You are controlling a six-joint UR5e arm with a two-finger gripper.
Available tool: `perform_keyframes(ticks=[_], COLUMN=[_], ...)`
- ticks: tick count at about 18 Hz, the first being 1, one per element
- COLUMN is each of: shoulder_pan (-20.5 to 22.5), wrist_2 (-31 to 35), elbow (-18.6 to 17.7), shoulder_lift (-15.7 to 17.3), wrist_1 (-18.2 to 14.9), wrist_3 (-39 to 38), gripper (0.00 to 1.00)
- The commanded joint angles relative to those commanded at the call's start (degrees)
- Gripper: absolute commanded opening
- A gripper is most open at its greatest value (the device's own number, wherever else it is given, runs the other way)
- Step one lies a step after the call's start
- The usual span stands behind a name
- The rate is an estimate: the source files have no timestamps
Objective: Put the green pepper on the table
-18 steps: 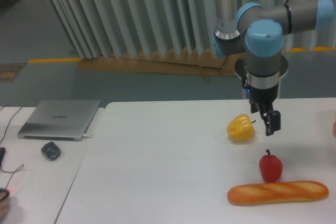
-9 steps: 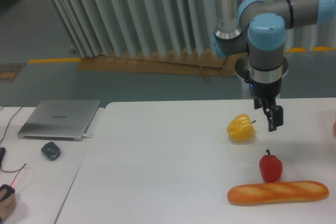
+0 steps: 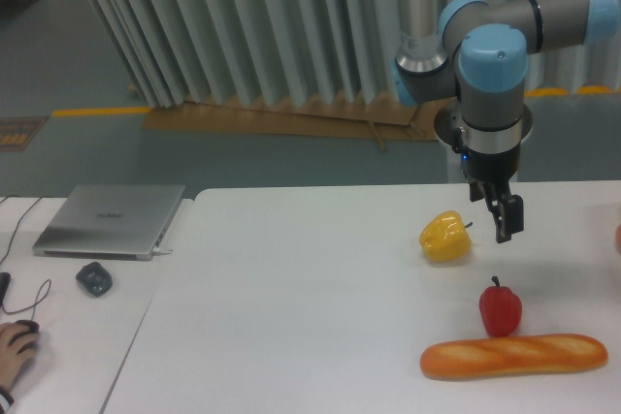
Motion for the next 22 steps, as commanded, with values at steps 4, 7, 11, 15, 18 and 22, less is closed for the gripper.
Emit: perform_keyframes(ticks=[4,7,11,15,18,22], shoulder_pan=[0.09,1.05,4.3,8.95,12.29,14.94], wrist_2=[0.0,0.0,1.49,1.93,1.85,1.85], elbow=[0.0,0.0,0.09,-0.09,0.0,0.26], shoulder_lift=[0.0,0.09,0.53,0.88,0.79,0.62], wrist_1=[0.0,0.17,0.26,4.2,5.62,8.16], wrist_3=[0.0,0.09,7.18,13.88,17.13,18.54], gripper=[1.0,1.0,1.0,1.0,1.0,1.0])
